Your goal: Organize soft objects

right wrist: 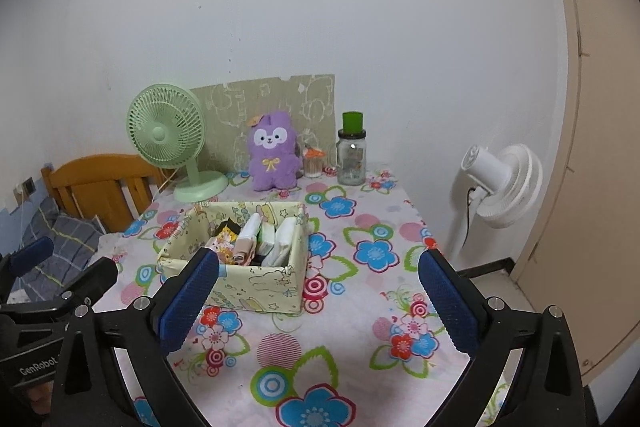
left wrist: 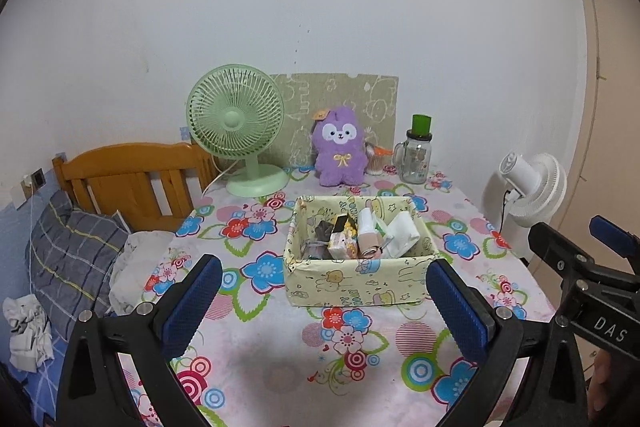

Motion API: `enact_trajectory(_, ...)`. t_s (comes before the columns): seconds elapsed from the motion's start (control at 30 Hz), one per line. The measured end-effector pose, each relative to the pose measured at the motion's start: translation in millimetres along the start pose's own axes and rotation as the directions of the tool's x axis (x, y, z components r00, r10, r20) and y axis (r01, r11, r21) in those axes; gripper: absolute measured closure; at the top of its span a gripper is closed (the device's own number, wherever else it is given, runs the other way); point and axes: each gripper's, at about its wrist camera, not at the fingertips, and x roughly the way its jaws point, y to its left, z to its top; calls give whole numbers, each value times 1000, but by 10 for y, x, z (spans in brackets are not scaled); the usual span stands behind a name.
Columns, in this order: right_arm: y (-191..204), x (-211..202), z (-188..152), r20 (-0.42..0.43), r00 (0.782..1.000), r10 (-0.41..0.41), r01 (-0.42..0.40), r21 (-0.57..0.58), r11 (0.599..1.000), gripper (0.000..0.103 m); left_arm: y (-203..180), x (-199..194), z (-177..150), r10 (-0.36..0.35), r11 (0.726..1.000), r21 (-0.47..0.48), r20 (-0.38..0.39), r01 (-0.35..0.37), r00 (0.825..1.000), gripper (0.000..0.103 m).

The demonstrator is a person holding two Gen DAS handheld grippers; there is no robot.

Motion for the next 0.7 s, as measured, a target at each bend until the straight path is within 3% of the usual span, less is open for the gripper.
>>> enact_trajectory(0.7,-14,-222,-43,41,999,-19,18,15,1000,0,-30,-191,-18,-15,1000,14,54,14,998,0)
